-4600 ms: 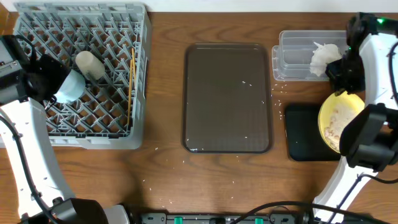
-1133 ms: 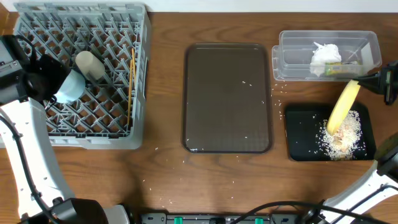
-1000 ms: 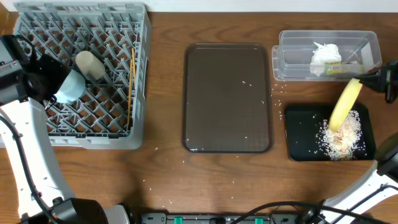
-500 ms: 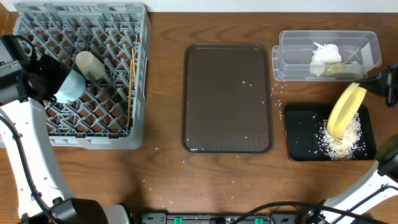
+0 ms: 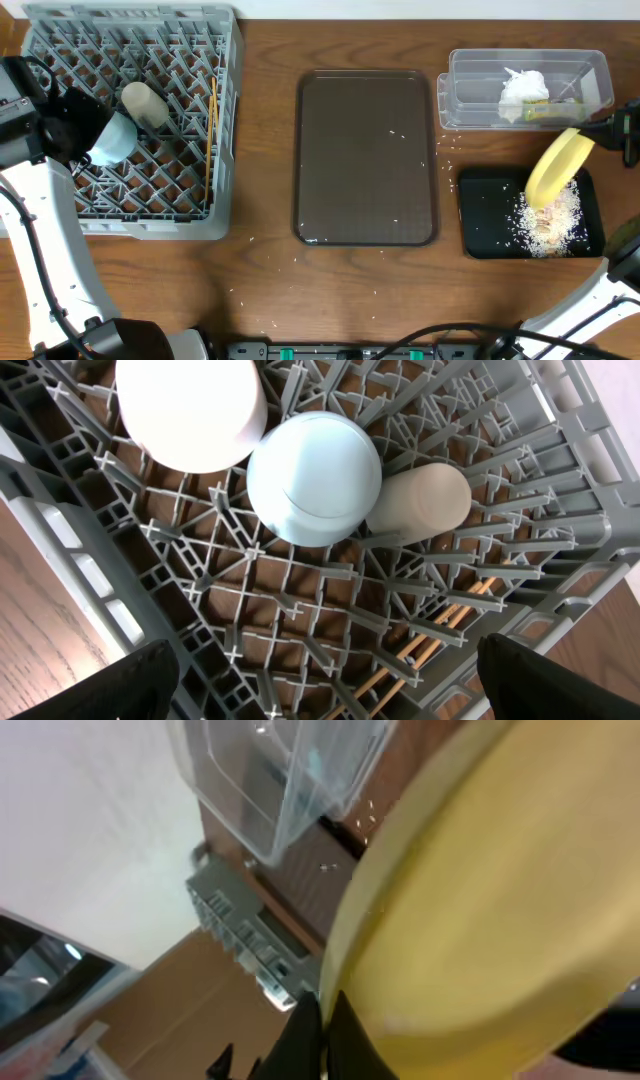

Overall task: Sort waste into correct bins and load items into the dishwasher
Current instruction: 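Lift the yellow plate with the right gripper and carry it left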

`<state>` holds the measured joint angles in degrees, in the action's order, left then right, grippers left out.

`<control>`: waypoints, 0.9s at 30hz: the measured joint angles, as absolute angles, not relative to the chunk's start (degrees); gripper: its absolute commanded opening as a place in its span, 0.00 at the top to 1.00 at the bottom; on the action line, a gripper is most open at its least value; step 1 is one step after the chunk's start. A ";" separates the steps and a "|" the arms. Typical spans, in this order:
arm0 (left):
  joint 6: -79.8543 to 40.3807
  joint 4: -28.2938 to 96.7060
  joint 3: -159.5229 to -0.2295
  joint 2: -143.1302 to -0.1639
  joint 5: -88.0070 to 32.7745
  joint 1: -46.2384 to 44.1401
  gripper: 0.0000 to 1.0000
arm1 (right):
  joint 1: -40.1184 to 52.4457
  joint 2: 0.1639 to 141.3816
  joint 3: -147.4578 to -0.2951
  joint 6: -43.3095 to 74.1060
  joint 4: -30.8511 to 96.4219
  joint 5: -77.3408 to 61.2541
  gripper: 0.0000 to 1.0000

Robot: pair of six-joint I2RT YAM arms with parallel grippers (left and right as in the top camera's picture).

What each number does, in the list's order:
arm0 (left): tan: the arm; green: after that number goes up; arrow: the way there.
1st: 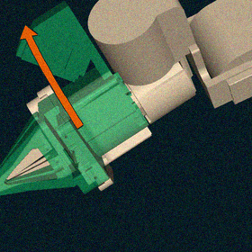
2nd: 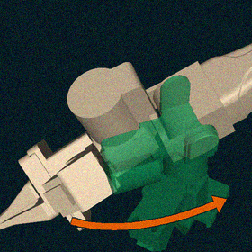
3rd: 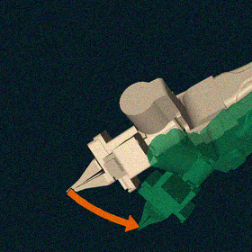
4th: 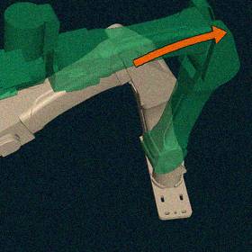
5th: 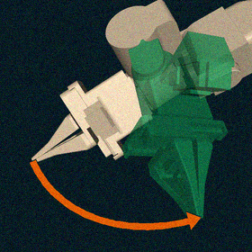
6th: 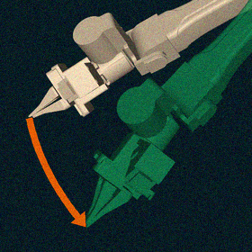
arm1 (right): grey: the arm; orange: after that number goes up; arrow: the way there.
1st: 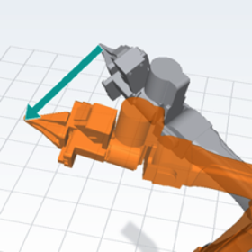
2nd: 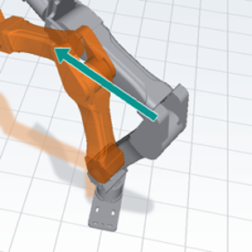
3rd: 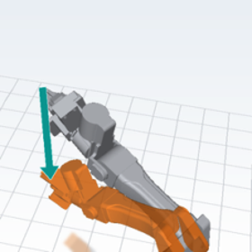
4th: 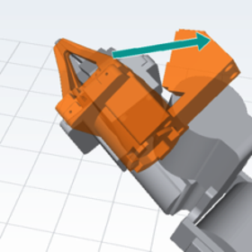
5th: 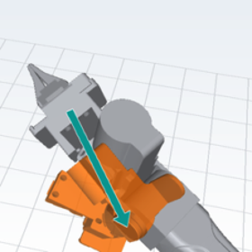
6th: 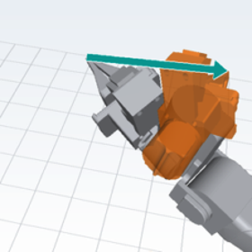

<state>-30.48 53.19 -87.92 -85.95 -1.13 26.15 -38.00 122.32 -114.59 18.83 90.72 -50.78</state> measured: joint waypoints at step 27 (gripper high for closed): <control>-30.48 53.19 -87.92 -85.95 -1.13 26.15 0.04 | -17.26 115.00 -114.58 11.27 94.11 -64.34 0.99</control>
